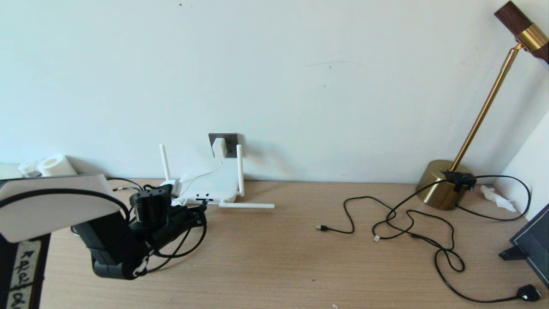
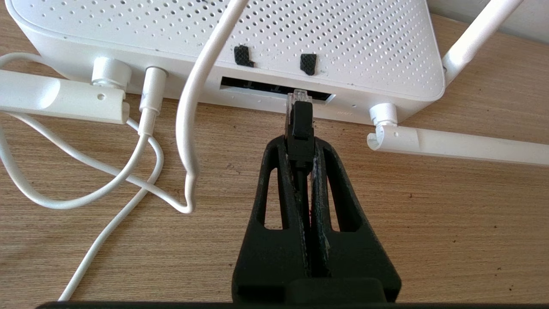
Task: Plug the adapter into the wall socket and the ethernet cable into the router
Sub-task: Plug cable into router interface
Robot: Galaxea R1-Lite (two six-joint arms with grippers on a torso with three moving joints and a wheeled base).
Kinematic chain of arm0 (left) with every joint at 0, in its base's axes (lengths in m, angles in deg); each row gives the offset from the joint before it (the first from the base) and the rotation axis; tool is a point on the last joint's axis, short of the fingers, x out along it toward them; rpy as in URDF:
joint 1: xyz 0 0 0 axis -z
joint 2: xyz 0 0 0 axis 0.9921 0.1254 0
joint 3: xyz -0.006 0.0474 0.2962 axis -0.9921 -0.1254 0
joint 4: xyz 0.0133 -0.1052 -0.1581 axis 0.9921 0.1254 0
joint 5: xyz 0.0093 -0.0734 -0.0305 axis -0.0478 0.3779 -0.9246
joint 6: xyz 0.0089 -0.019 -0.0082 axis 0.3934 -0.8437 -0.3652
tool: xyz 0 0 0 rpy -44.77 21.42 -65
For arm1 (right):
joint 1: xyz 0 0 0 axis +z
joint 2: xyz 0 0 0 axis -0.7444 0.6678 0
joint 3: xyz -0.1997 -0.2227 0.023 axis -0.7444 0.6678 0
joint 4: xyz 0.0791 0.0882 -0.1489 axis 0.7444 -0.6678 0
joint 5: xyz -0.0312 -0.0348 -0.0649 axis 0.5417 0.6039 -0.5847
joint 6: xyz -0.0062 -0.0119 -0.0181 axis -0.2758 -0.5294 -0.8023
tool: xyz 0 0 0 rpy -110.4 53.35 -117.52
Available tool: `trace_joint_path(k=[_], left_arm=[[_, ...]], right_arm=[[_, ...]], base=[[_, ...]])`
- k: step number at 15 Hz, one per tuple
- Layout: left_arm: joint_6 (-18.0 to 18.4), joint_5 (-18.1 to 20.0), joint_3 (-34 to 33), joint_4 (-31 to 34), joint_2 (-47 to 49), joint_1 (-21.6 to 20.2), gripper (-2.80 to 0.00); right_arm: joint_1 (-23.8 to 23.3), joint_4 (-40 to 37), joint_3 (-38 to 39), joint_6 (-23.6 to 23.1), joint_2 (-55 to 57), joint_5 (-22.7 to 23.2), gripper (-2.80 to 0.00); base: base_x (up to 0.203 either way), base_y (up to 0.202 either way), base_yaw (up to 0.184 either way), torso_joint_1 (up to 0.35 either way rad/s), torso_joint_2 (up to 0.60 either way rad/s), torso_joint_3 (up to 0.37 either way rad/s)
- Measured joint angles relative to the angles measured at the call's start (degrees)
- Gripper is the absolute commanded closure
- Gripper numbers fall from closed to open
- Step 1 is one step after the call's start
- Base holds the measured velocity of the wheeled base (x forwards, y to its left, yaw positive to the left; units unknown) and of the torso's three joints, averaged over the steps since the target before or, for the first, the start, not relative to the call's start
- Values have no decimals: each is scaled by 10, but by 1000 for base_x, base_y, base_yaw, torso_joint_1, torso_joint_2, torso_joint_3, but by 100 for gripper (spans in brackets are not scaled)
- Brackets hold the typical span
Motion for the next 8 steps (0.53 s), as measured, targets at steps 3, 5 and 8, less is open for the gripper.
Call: trace_joint_path(k=[3, 5, 8], left_arm=[[0, 0, 2, 0, 0, 0, 0], [0, 0, 3, 1, 0, 0, 0], [0, 0, 3, 1, 1, 0, 0]], right_arm=[[0, 0, 0, 0, 0, 0, 0], [0, 0, 0, 0, 0, 0, 0], [0, 0, 0, 0, 0, 0, 0]], base=[[0, 0, 0, 0, 0, 0], [0, 0, 0, 0, 0, 0], [0, 0, 0, 0, 0, 0]])
